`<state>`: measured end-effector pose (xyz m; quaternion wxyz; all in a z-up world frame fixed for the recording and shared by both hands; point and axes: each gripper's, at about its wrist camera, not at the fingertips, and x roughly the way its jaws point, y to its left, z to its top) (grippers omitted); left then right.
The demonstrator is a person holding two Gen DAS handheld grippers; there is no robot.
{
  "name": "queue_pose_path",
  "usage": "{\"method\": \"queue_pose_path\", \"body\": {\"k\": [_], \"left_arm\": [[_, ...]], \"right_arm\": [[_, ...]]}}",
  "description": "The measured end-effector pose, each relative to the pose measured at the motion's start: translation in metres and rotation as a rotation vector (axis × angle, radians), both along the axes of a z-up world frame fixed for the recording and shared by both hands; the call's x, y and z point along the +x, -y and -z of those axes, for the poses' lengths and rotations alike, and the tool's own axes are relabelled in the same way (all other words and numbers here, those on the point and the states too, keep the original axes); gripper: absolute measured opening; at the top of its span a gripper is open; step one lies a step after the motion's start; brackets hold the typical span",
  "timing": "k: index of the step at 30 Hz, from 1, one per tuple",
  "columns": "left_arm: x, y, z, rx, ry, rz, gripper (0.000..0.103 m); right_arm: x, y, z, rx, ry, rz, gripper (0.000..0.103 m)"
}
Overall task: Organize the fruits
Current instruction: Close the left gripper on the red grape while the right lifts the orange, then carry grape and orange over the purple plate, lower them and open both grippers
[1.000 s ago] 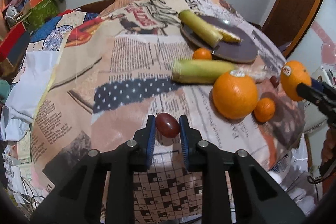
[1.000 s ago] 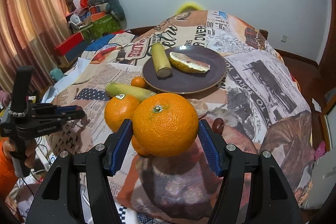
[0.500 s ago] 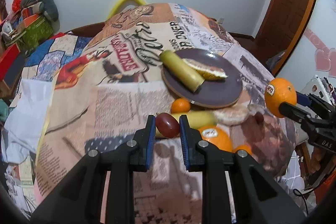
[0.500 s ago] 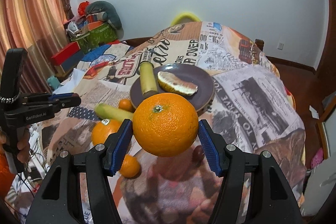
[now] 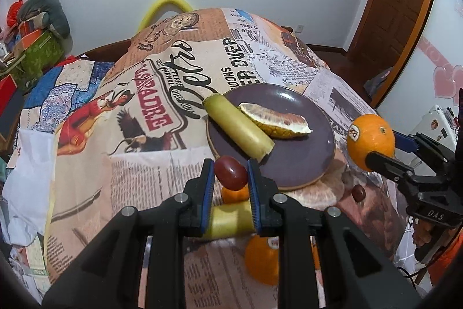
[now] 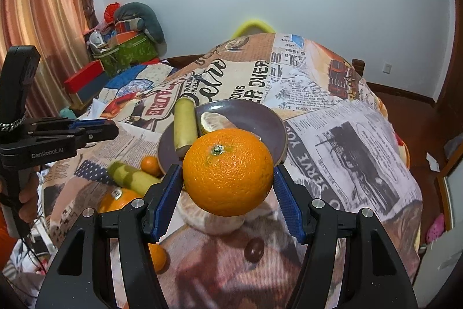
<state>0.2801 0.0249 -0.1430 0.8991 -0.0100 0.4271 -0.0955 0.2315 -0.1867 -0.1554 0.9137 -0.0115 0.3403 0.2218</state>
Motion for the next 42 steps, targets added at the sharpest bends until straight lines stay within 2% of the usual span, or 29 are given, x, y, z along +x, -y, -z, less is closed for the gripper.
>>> {"method": "queue_pose_path", "body": {"k": [18, 26, 32, 39, 42], "left_arm": [[0.062, 0.009, 0.046, -0.006, -0.116, -0.001, 0.022], [0.073, 0.013, 0.057, 0.001, -0.13, 0.01, 0.022], [0.076, 0.013, 0.061, -0.003, -0.138, 0.013, 0.022], [0.071, 0.013, 0.059, -0.002, -0.142, 0.01, 0.04], [0.065, 0.011, 0.054, -0.011, -0.14, 0.001, 0.041]], "right_arm": [[0.042, -0.027, 0.026, -0.043, -0.042, -0.085, 0.061], [0.053, -0.036, 0.041, -0.08, -0.076, -0.117, 0.061], [0.054, -0.036, 0.041, -0.083, -0.072, -0.124, 0.061], [0.054, -0.037, 0.045, -0.09, -0.089, -0.124, 0.063], [0.052, -0.035, 0.041, -0.074, -0.088, -0.12, 0.064]]}}
